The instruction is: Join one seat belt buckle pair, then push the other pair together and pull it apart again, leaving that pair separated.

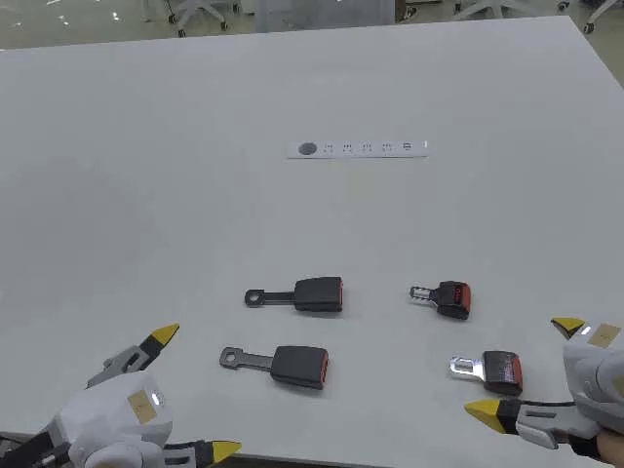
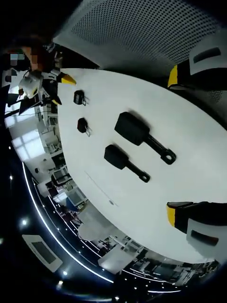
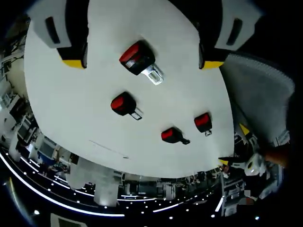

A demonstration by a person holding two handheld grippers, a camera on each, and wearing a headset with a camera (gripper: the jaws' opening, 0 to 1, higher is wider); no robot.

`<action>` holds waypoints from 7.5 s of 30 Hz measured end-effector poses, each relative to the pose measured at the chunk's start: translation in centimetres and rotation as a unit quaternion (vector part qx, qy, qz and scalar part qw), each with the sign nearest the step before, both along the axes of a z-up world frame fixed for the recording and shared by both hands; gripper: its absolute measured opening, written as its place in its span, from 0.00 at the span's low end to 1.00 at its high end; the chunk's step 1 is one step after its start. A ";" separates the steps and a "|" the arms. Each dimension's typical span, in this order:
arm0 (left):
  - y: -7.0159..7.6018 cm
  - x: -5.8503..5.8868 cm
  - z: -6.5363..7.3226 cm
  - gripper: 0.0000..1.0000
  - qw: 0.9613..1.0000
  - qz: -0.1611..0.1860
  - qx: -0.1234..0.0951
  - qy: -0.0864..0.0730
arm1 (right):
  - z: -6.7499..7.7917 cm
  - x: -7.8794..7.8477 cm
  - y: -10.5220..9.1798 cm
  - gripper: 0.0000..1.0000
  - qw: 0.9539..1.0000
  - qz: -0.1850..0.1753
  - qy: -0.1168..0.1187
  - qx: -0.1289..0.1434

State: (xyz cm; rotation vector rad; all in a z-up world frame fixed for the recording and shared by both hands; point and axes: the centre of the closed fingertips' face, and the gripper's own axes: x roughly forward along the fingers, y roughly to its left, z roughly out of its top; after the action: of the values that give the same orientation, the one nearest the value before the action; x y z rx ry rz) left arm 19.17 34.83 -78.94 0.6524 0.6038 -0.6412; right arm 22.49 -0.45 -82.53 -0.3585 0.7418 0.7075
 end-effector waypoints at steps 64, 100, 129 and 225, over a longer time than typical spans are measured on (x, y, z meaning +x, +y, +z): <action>0.4 -0.2 -0.6 0.96 1.000 0.005 0.007 0.015 | 1.2 1.3 1.5 0.99 0.999 -0.006 -0.026 0.020; 0.0 2.3 0.0 0.82 0.998 -0.032 0.013 0.052 | 1.4 1.5 -0.1 0.76 0.999 0.044 -0.013 -0.009; -9.0 3.1 -4.4 0.45 0.969 -0.215 0.034 0.121 | -1.1 1.7 -0.3 0.49 0.982 0.178 0.044 -0.052; -10.5 4.9 -6.4 0.32 0.943 -0.282 0.113 0.139 | -4.0 2.7 5.7 0.35 0.965 0.248 0.058 -0.056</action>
State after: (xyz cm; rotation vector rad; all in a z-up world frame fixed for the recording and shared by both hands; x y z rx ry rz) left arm 24.10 24.30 -85.34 0.9720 0.7661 -1.2266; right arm 25.14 5.24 -86.52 -0.6221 0.8136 1.1696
